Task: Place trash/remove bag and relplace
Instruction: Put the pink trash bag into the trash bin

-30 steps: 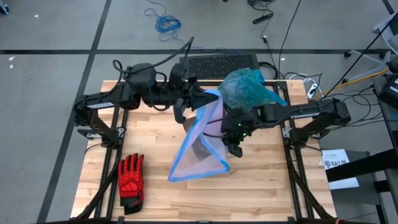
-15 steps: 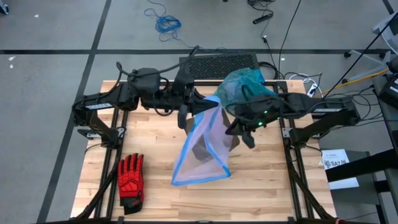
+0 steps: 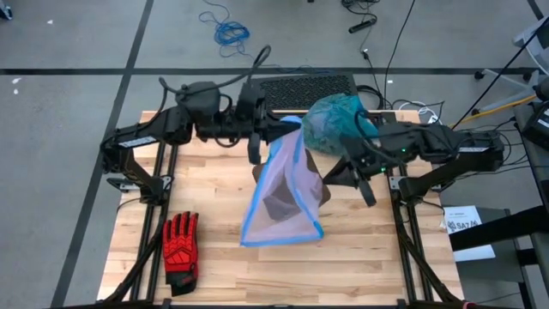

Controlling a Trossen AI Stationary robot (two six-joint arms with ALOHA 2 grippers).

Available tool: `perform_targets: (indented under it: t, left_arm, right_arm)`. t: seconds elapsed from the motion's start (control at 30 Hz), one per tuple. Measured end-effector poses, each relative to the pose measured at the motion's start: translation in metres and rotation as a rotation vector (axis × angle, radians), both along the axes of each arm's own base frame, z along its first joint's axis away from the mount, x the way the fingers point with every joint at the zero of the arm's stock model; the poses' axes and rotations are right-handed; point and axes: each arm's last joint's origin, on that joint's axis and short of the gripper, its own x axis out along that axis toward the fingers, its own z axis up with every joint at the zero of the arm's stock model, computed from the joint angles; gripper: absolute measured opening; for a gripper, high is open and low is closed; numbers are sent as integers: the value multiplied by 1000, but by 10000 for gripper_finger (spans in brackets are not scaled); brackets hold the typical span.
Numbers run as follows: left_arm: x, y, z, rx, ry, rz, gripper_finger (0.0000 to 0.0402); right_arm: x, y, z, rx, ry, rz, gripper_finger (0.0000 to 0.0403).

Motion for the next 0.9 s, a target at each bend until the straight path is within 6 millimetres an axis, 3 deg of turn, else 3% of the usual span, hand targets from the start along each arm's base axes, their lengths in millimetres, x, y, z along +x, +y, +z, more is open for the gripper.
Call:
perform_targets:
  t: [0.2, 0.43, 0.7, 0.9]
  left_arm:
    - [5, 3, -5, 21, 28, -8, 0]
    - [30, 23, -22, 46, 35, -23, 0]
    - [28, 59, -26, 59, 60, -29, 0]
    - [23, 81, -23, 63, 25, -16, 0]
  right_arm:
    - [13, 9, -5, -25, 1, -18, 0]
    - [31, 18, -12, 13, 15, -14, 0]
    - [29, 24, -7, 4, -40, -3, 0]
    - [33, 26, 6, 40, -181, -1, 0]
